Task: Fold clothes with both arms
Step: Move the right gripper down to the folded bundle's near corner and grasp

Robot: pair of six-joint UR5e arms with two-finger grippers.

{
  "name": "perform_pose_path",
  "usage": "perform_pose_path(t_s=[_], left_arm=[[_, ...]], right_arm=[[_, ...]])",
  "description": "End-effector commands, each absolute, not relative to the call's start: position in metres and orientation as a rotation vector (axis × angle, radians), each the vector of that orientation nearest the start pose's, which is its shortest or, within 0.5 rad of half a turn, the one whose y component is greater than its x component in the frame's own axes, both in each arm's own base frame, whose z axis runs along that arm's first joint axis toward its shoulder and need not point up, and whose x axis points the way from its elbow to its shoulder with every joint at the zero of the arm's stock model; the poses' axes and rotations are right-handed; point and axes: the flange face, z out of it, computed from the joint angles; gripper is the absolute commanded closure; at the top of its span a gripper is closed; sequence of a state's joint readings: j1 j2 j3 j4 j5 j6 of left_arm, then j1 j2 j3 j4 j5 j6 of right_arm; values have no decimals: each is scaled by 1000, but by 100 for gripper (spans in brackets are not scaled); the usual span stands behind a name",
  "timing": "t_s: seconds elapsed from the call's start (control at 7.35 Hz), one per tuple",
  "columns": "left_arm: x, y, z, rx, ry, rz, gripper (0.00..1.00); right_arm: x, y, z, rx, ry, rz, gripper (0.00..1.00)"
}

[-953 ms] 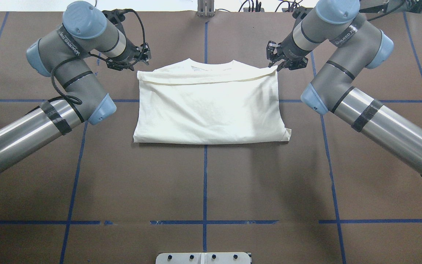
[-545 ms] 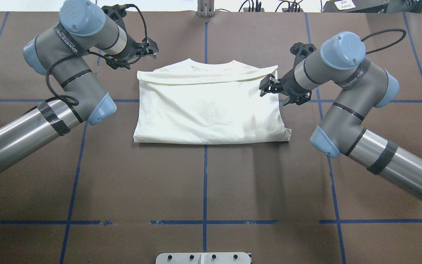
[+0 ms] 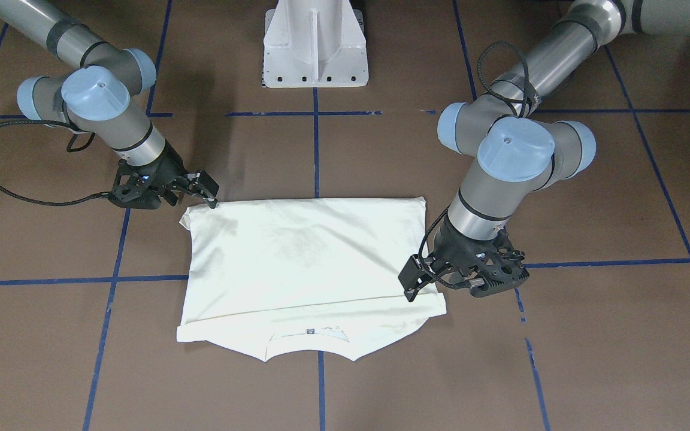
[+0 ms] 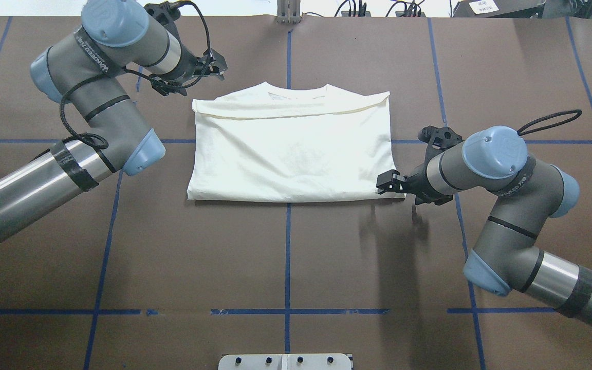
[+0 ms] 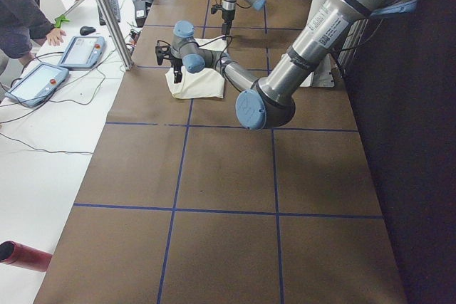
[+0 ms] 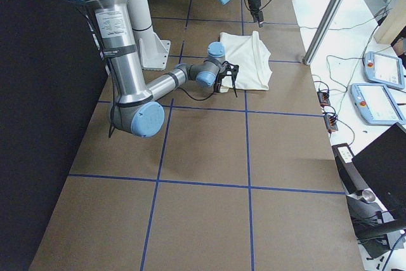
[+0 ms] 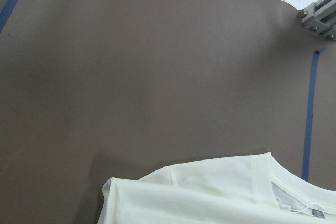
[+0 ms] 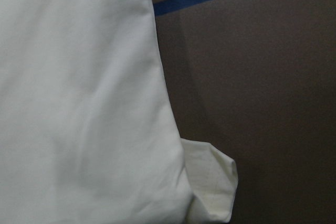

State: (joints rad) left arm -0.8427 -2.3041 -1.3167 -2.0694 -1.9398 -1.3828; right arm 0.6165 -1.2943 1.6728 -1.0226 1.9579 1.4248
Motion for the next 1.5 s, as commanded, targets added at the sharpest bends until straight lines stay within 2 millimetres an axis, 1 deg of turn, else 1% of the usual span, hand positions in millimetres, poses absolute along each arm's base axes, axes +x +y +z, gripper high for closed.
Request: perform_pose_path(t_s=[0.0,0.14,0.27,0.41,0.54,0.68,0.82,0.95,1.09,1.23,1.36], left_arm=[[437,-636,268,177,1014,-422,0],[436,-635,272,175,1011,-423,0],[436,-635,272,175,1011,-423,0],[436,-635,272,176,1013,-423,0],[438,-634,271,175,1014,-419,0],[439,-633,271,175,1014,-418,0],[439,-633,271,173,1015,-417,0],[438,-633,272,174,1015,-419,0],[438,-633,272,174,1015,-419,1],[438,-633,272,173,1013,-419,1],[438,-633,271,175,1014,-419,1]], right_arm=[[-454,-437,393,21,-988,251,8],[-457,-450,386,26,-985,264,12],[-455,-457,382,31,-979,271,28],[-455,-458,388,31,-971,269,45],[-456,-459,391,28,-965,271,69],[-455,-459,389,26,-973,268,100],[-455,-457,383,18,-984,259,100],[-447,-450,375,-5,-1010,240,100],[-430,-430,387,-44,-1013,224,100],[-426,-381,389,-78,-1019,168,100],[-416,-327,389,-119,-1026,95,100]])
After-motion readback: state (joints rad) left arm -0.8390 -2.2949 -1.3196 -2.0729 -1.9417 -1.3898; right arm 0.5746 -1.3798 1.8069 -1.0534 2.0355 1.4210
